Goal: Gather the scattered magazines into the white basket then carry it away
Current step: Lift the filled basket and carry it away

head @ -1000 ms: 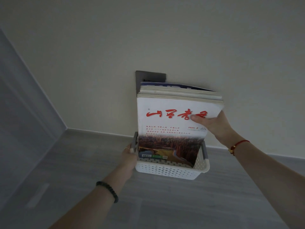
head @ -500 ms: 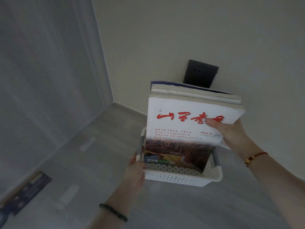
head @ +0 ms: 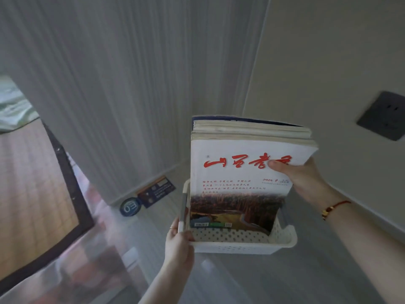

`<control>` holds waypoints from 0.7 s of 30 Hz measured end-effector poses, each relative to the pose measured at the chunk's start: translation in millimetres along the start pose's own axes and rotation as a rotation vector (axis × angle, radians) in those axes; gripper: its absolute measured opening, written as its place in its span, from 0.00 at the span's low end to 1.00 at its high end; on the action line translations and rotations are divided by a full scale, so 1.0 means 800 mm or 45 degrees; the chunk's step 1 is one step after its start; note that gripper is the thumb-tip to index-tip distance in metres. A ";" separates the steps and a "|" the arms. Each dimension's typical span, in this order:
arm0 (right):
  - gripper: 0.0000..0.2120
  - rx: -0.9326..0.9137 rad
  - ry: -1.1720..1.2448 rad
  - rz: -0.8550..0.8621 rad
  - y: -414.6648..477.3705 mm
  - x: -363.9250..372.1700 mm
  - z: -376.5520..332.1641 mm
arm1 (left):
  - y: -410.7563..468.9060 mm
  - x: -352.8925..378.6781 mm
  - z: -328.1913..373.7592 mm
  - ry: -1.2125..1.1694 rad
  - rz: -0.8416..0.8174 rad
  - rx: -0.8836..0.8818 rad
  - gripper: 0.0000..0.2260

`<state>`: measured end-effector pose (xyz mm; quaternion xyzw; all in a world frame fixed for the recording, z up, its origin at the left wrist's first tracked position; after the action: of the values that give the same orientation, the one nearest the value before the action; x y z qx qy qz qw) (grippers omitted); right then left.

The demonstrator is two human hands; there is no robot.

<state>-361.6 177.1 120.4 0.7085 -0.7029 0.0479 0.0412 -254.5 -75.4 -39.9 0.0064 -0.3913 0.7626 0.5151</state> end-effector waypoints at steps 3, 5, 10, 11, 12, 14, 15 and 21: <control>0.13 0.059 0.012 -0.103 0.018 0.066 0.012 | 0.001 -0.044 0.033 -0.073 0.078 0.100 0.31; 0.13 0.107 0.024 -0.161 0.031 0.107 0.021 | 0.000 -0.070 0.054 -0.089 0.154 0.168 0.32; 0.19 0.181 0.011 -0.286 0.061 0.189 0.032 | -0.001 -0.113 0.089 -0.139 0.260 0.324 0.33; 0.19 0.191 0.002 -0.317 0.068 0.201 0.034 | -0.001 -0.117 0.093 -0.150 0.278 0.351 0.33; 0.21 0.189 -0.010 -0.354 0.074 0.213 0.034 | -0.002 -0.119 0.096 -0.163 0.295 0.380 0.33; 0.26 0.148 -0.048 -0.402 0.089 0.231 0.032 | -0.004 -0.121 0.100 -0.190 0.340 0.426 0.33; 0.29 0.128 -0.060 -0.413 0.096 0.238 0.030 | -0.004 -0.122 0.101 -0.200 0.369 0.440 0.33; 0.23 0.064 -0.062 -0.547 0.129 0.278 0.028 | -0.003 -0.127 0.101 -0.302 0.556 0.476 0.33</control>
<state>-462.9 -47.5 125.1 0.8437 -0.5352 0.0384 0.0156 -236.9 -202.9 -24.6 0.1057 -0.2938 0.9079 0.2797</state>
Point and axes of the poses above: each hand's wrist, its own y-axis towards the middle knuckle, its own x-axis out of the palm, z = x × y, the point moved 9 cm from there along y, towards the middle knuckle, and after that the axes turned 6 degrees about y, right-handed, at the moved point
